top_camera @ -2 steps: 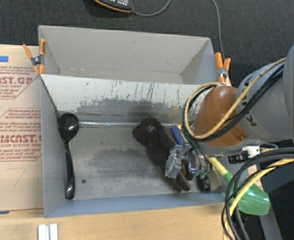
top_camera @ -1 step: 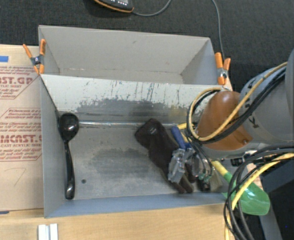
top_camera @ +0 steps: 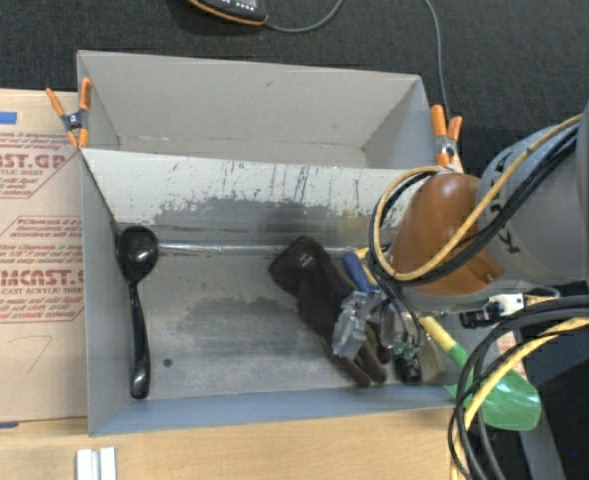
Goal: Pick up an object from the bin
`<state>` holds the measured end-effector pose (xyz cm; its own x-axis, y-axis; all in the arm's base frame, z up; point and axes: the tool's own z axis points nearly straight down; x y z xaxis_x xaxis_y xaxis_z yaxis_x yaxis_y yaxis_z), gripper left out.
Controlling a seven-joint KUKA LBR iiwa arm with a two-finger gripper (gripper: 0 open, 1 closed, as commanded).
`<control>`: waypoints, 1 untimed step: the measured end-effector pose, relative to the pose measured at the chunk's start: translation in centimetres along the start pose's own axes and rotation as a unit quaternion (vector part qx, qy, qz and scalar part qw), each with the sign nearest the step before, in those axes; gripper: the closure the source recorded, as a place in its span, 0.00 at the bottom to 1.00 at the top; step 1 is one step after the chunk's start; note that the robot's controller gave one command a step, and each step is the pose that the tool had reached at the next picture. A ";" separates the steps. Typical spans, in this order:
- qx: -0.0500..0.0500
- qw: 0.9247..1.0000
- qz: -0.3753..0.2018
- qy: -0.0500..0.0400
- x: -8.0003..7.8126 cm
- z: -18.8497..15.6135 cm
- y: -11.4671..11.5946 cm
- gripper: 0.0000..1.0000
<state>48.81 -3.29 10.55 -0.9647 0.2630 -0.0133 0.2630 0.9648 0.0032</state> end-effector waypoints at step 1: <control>0.000 1.000 0.015 0.004 -1.9 2.9 -1.9 1.00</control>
Offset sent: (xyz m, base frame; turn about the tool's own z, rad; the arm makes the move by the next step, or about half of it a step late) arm 0.0000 -0.0047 0.0002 -0.0229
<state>50.18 -5.62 7.71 -0.9563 0.2922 -0.0056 0.2922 0.9564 0.0030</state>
